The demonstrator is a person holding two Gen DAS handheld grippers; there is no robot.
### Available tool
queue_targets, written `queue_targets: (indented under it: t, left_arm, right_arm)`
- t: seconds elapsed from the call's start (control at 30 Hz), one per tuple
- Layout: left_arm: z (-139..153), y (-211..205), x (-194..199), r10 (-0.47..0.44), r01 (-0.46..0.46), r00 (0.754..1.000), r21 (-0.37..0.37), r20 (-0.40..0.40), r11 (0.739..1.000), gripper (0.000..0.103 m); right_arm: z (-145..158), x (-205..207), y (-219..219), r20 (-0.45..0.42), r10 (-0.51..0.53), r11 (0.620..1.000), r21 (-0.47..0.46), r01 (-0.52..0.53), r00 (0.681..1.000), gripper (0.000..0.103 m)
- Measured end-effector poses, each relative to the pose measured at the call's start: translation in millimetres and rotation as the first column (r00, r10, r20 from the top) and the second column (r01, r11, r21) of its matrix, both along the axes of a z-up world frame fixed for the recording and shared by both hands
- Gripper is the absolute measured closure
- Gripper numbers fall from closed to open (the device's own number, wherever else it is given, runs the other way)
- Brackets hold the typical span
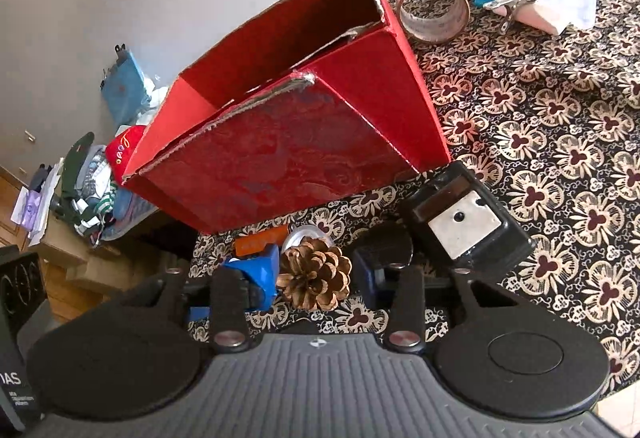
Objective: Organize rigid objects
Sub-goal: 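Reach the right gripper to the pine cone and close on it, then lift the pine cone with the right gripper and carry it into the red box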
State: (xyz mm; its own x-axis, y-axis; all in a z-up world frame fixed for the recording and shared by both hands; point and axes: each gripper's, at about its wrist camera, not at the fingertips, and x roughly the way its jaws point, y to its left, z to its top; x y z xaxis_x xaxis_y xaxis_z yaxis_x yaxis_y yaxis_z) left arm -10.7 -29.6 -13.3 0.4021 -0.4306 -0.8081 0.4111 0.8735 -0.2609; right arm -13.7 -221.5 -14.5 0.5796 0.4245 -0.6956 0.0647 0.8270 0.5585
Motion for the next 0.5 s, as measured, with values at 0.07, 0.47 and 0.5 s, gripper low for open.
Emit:
queue_targets:
  t: [0.07,0.47,0.5]
  left_arm:
    - [1,-2,2,-0.004,0.004,1.0,-0.001,0.012,1.0,0.013]
    - [-8,-7,17,-0.034,0.033,0.999,-0.019,-0.032,0.999,0.043]
    - [-8,-7,18,-0.033,0.033,0.999,-0.019,-0.03,0.999,0.044]
  right_arm:
    - [0,2,0,0.007,0.009,1.0,0.014,-0.009,1.0,0.079]
    - [-12,18,3,-0.031,0.068,0.997,0.048,-0.066,0.997,0.079]
    - [-13,20,3,-0.032,0.072,0.996,0.049,-0.07,0.997,0.079]
